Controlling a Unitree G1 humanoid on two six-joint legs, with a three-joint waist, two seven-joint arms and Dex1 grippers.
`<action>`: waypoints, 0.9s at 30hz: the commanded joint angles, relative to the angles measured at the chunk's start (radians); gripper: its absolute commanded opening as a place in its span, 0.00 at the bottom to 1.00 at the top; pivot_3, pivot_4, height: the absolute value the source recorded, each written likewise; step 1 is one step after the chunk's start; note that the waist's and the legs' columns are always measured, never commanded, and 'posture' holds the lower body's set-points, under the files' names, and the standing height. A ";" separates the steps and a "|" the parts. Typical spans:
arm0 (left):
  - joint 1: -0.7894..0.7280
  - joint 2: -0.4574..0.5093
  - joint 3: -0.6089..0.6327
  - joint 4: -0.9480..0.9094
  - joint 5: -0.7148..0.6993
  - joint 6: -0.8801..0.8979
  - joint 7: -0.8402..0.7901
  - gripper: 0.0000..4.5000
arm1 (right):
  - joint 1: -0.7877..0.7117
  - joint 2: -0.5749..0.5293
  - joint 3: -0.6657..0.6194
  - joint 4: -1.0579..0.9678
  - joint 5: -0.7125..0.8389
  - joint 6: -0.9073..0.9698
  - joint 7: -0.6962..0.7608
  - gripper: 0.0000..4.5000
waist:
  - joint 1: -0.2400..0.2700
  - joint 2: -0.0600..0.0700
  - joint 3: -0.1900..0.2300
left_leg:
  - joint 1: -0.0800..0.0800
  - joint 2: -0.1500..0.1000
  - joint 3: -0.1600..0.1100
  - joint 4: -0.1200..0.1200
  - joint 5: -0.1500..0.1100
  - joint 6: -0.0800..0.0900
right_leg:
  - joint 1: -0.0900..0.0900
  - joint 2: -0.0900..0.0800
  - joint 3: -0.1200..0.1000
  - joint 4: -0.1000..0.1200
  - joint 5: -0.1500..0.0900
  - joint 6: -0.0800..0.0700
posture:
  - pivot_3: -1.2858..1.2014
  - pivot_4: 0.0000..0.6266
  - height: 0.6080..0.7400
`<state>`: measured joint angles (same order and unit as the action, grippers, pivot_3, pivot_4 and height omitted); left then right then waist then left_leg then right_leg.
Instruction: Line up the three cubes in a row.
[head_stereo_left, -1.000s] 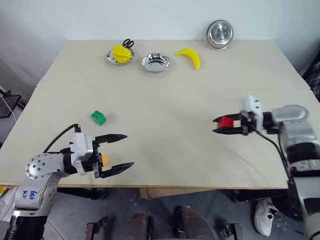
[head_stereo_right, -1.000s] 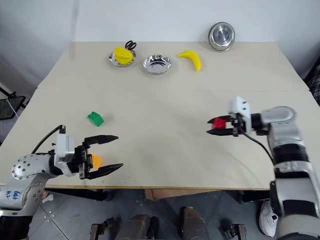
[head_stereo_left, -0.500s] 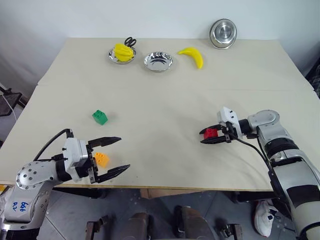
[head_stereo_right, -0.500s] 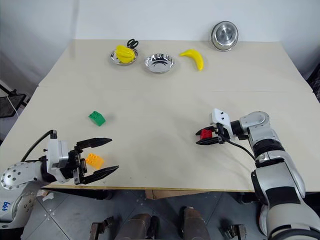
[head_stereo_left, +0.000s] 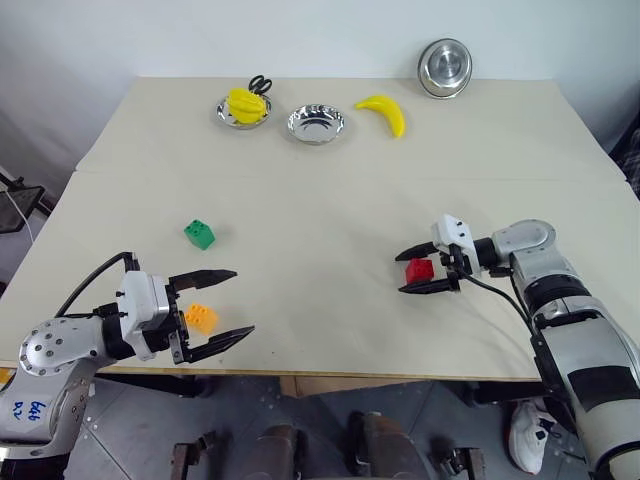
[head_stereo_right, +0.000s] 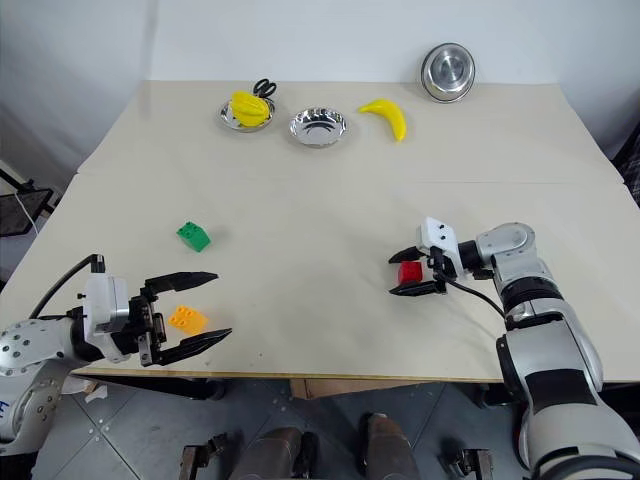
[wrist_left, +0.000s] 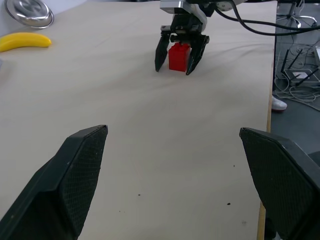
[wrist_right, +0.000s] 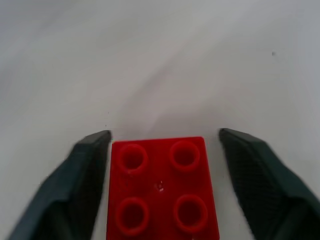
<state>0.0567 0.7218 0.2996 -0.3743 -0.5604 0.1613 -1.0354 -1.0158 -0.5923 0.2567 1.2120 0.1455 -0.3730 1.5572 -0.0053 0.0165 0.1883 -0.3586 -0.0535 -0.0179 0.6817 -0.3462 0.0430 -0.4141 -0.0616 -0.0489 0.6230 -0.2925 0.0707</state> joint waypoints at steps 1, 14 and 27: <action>0.014 -0.004 0.068 0.010 -0.009 -0.030 0.022 1.00 | -0.035 -0.014 -0.018 -0.038 0.058 -0.018 0.057 0.99 | 0.000 0.000 0.000 | 0.000 0.000 0.000 0.000 0.000 0.000 | 0.000 0.000 0.000 0.000 0.000 0.000 | 0.52 0.24 1.00; 0.381 -0.177 0.468 0.172 -0.064 -0.077 0.127 1.00 | 0.268 -0.271 0.018 -0.586 0.577 0.179 0.057 0.99 | 0.005 0.000 0.000 | -0.001 0.001 0.000 0.000 -0.003 0.004 | 0.001 0.000 -0.001 -0.004 0.000 0.000 | 0.52 0.24 1.00; 0.515 -0.222 0.449 0.295 -0.021 -0.170 0.069 1.00 | 0.618 -0.465 -0.226 -0.634 0.577 0.047 0.057 0.99 | 0.021 0.000 0.001 | 0.000 0.002 0.002 -0.001 -0.008 0.012 | 0.005 -0.001 0.001 -0.012 -0.001 -0.001 | 0.52 0.24 1.00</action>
<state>0.5684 0.4914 0.7551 -0.0660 -0.5835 0.0095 -0.9632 -0.4026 -1.0287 0.0706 0.5607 0.7245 -0.2879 1.5557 0.0160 0.0164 0.1890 -0.3581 -0.0518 -0.0155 0.6810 -0.3544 0.0555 -0.4090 -0.0622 -0.0482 0.6112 -0.2933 0.0693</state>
